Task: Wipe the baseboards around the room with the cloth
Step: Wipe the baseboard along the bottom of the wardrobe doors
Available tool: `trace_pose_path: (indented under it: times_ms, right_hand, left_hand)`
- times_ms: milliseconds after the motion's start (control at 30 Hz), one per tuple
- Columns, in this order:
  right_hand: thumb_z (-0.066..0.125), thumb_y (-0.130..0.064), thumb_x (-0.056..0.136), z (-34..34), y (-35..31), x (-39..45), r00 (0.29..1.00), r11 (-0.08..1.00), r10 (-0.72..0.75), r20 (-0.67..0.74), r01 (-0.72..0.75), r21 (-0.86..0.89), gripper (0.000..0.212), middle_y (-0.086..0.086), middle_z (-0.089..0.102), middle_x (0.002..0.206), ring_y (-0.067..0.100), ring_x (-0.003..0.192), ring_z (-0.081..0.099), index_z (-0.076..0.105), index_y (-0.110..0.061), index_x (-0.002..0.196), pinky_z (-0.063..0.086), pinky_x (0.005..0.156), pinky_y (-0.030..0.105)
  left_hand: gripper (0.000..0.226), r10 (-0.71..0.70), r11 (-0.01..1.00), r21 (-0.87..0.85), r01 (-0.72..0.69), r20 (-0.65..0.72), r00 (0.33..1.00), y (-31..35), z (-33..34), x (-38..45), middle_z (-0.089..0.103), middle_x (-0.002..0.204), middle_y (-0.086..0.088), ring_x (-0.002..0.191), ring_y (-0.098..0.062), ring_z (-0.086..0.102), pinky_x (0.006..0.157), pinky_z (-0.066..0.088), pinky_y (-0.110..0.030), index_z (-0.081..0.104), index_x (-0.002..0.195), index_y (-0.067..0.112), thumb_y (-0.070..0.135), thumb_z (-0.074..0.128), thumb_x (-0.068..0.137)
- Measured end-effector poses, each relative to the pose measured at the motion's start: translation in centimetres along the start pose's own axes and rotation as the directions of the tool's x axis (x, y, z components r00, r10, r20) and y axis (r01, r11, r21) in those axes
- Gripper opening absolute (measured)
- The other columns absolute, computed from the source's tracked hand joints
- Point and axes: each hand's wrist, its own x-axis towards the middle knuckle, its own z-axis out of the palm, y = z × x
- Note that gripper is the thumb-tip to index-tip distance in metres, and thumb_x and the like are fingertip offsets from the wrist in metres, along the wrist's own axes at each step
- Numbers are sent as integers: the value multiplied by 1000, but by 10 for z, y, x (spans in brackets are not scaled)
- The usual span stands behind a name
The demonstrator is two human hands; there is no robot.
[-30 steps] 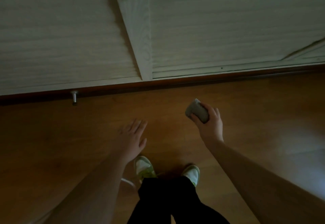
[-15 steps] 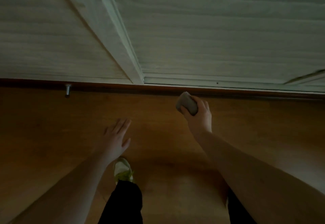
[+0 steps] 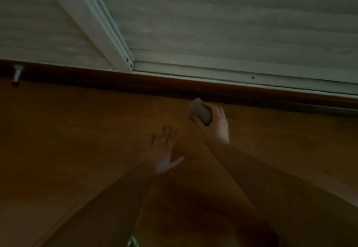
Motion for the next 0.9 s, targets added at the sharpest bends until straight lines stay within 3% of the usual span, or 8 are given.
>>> trace_pose_path:
  times_ms: [167, 367, 500, 633, 800, 900]
  right_hand:
    - [77, -23, 82, 53, 21, 41, 990, 991, -130, 60, 132, -37, 49, 2, 58, 122, 15, 110, 56, 58, -14, 126, 44, 88, 21]
    - [76, -22, 82, 101, 35, 65, 995, 995, -99, 26, 98, 12, 43, 0, 56, 120, 15, 107, 56, 59, -17, 122, 40, 84, 21]
    - [75, -22, 83, 86, 46, 71, 996, 996, -92, 8, 92, 3, 42, 1, 57, 119, 16, 107, 56, 60, -17, 121, 40, 85, 22]
    - [75, -24, 84, 65, 50, 73, 997, 997, -75, 14, 75, -23, 42, 2, 55, 120, 17, 105, 56, 59, -17, 122, 41, 84, 24]
    - [72, -29, 86, 35, 78, 59, 979, 989, 148, -140, -146, 21, 45, 5, 50, 125, 22, 109, 56, 52, -13, 124, 41, 84, 25]
    - [73, -26, 86, 1, 99, 59, 975, 989, 143, -170, -145, -1, 44, 5, 51, 124, 22, 109, 55, 54, -13, 123, 41, 85, 26]
  left_hand:
    - [106, 2, 997, 77, -8, 75, 997, -19, 53, 30, -27, 162, -3, 150, -28, -19, 119, -1, -54, -9, 157, 21, 85, 32, 83]
    - [116, 58, 983, 178, -42, -87, 995, -37, 72, 51, -38, 154, 3, 145, -20, -30, 116, -6, -61, -9, 157, 21, 96, 10, 71]
    - [113, 37, 976, 215, -22, -66, 997, -40, 69, 48, -20, 164, -6, 151, -25, -17, 120, 1, -59, -7, 158, 18, 93, 10, 75]
    - [109, -13, 970, 243, 6, 26, 1000, -38, 59, 43, -24, 162, -8, 150, -30, -16, 120, 4, -58, -13, 156, 18, 87, 27, 81]
    - [113, -68, 978, 204, 49, 87, 994, -25, 50, 42, -26, 161, -14, 150, -36, -16, 121, 7, -55, -15, 156, 20, 83, 42, 81]
    - [117, -45, 982, 189, 24, 109, 993, -10, 50, 47, -28, 161, -11, 149, -34, -18, 120, 7, -57, -17, 156, 21, 84, 44, 79]
